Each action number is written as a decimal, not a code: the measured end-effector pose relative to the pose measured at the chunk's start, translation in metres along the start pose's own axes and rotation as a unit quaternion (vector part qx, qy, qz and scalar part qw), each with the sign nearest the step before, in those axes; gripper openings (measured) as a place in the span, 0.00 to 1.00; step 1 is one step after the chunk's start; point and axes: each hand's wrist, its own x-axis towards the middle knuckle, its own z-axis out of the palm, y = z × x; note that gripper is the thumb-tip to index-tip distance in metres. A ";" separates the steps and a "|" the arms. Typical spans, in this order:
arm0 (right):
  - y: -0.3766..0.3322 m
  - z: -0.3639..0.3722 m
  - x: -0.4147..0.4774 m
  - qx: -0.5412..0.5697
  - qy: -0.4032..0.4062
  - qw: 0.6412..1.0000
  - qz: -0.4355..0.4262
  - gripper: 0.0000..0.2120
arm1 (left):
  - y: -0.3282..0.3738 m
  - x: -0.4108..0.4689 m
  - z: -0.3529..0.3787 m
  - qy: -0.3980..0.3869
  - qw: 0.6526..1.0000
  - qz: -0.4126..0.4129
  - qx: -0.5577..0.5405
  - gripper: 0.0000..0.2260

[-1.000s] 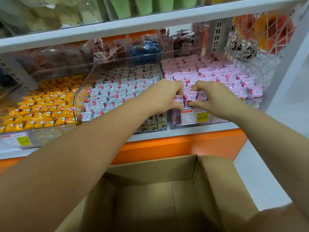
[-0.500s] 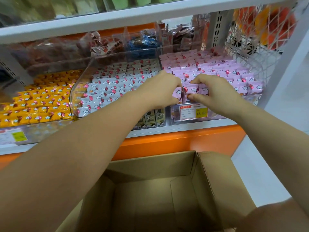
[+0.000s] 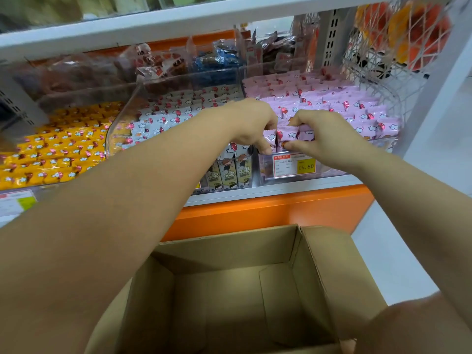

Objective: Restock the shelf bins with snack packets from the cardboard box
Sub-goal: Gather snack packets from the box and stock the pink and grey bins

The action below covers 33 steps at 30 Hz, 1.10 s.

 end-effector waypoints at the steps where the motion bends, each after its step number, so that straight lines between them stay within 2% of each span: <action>1: 0.000 0.001 0.000 0.001 -0.003 1.000 0.004 0.16 | -0.001 0.000 0.000 -0.003 1.000 0.002 0.001 0.13; 5: 0.000 0.002 0.004 -0.016 -0.009 1.000 0.013 0.14 | -0.002 0.000 0.004 0.001 0.999 -0.009 0.042 0.15; 8: -0.001 0.003 0.008 -0.047 -0.030 0.998 0.013 0.15 | 0.007 0.002 0.002 0.054 0.995 -0.034 0.071 0.06; 9: -0.002 0.003 0.010 -0.061 -0.037 0.997 0.012 0.16 | 0.008 0.003 0.002 0.063 0.994 -0.043 0.076 0.08; 13: -0.006 0.004 0.015 -0.138 -0.043 0.989 0.009 0.17 | 0.012 0.006 0.005 0.059 0.990 -0.077 0.098 0.06; 15: -0.007 0.002 0.015 -0.179 -0.056 0.982 0.007 0.15 | 0.020 0.008 0.009 0.069 0.986 -0.083 0.125 0.03; 16: -0.007 -0.001 0.014 -0.195 -0.067 0.979 0.002 0.14 | 0.023 0.008 0.010 0.069 0.984 -0.088 0.139 0.04; 21: -0.006 -0.003 0.011 -0.207 -0.103 0.973 0.003 0.13 | 0.021 0.010 0.017 0.069 0.983 -0.088 0.146 0.04; 25: -0.006 0.005 0.014 -0.189 -0.073 0.979 0.022 0.13 | 0.019 0.011 0.016 0.061 0.985 -0.083 0.136 0.03; 28: -0.002 0.009 0.003 -0.188 -0.050 0.981 0.009 0.14 | 0.013 0.002 0.018 0.067 0.989 -0.068 0.113 0.06; 31: 0.008 0.005 -0.020 -0.155 0.062 0.986 0.000 0.17 | 0.017 -0.013 0.029 0.145 0.986 -0.054 0.059 0.14; 33: 0.023 0.001 -0.036 -0.177 0.115 0.977 0.018 0.22 | 0.028 -0.021 0.041 0.208 0.978 -0.016 0.021 0.21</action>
